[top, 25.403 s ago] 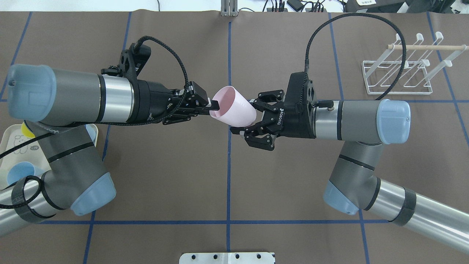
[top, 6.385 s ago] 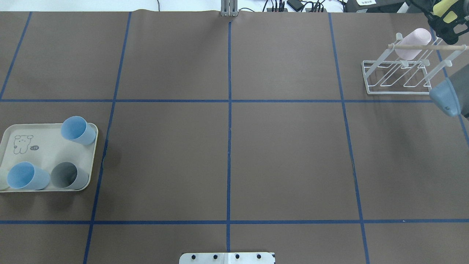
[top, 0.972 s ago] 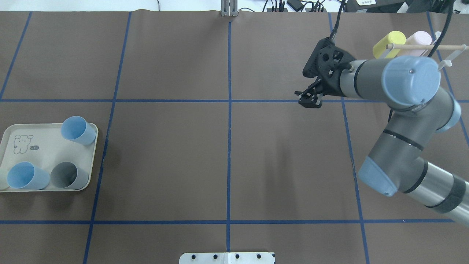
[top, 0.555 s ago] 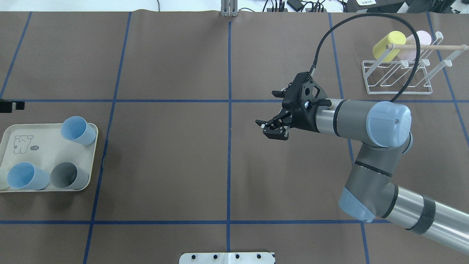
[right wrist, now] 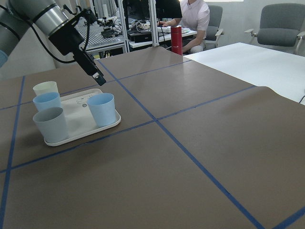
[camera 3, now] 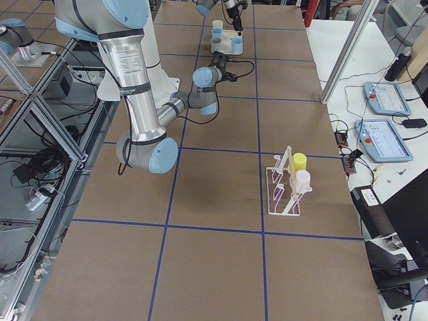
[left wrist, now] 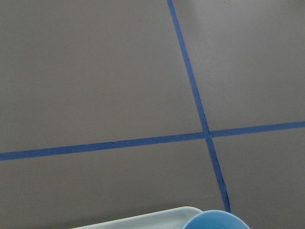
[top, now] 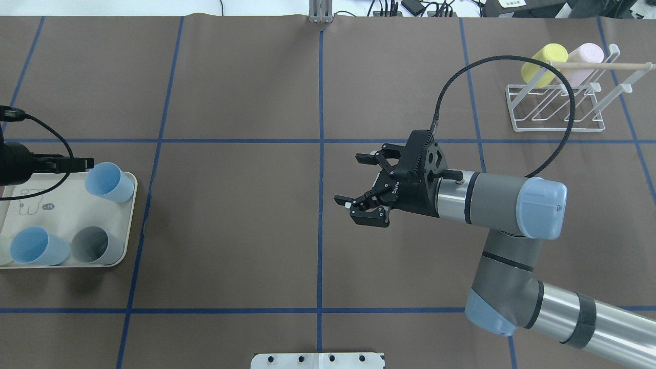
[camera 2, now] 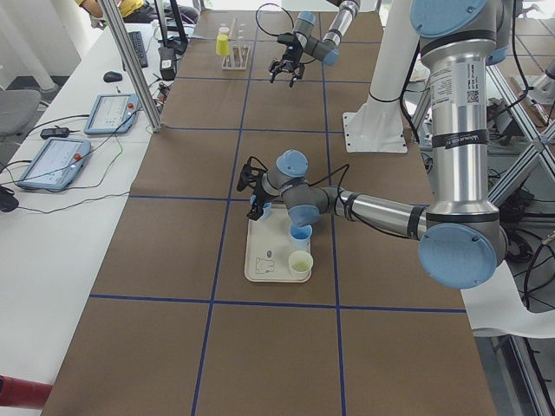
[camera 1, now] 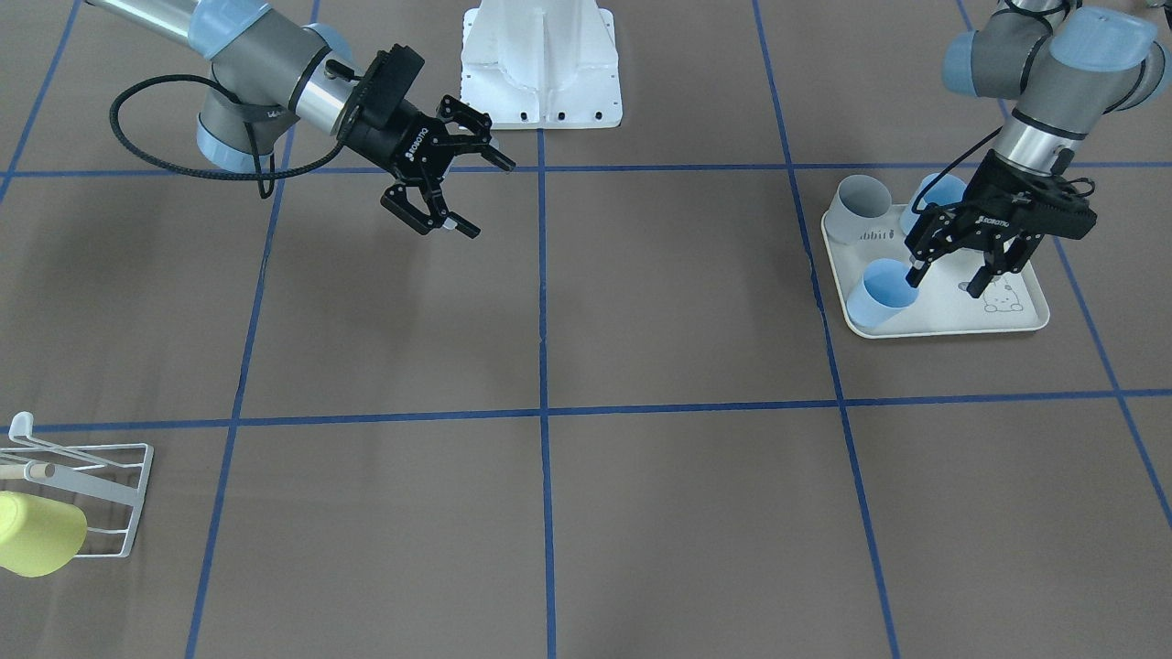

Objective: Transfer IKEA cup to right arm and place on rack

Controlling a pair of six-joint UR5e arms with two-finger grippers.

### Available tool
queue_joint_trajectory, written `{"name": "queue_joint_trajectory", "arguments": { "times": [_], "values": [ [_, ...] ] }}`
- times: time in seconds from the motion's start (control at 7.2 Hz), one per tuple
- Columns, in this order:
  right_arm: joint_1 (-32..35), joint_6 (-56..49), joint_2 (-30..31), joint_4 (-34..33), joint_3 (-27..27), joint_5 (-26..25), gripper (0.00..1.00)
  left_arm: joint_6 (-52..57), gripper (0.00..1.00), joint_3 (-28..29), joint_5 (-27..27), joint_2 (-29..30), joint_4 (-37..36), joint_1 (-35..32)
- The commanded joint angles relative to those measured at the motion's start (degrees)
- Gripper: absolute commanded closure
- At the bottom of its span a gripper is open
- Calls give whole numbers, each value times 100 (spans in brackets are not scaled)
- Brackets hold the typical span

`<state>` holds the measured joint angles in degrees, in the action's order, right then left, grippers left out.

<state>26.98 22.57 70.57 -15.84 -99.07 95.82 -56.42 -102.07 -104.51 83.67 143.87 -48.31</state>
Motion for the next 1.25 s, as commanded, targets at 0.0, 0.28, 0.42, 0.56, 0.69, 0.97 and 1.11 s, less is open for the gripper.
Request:
{"name": "queue_joint_trajectory", "arguments": {
  "times": [0.0, 0.28, 0.42, 0.56, 0.69, 0.97, 1.11],
  "values": [
    [-34, -174, 9, 64, 1, -2, 1, -167, 45, 64, 107, 35, 1, 172],
    [-34, -200, 18, 64, 10, -2, 1, -176, 56, 56, 107, 35, 1, 234],
    [-34, -201, 18, 64, 10, -2, 1, -176, 59, 55, 107, 35, 1, 251],
    [-34, -201, 27, 64, 10, -2, 1, -176, 63, 55, 107, 26, 1, 260],
    [-34, -305, 18, 55, 19, -11, 1, -176, 69, 55, 107, 26, 1, 278],
    [-34, -324, 18, 55, 19, -20, 1, -185, 71, 55, 107, 26, 1, 295],
    [-34, -324, 18, 46, 19, -37, 1, -176, 73, 55, 107, 17, 1, 313]
  ]
}}
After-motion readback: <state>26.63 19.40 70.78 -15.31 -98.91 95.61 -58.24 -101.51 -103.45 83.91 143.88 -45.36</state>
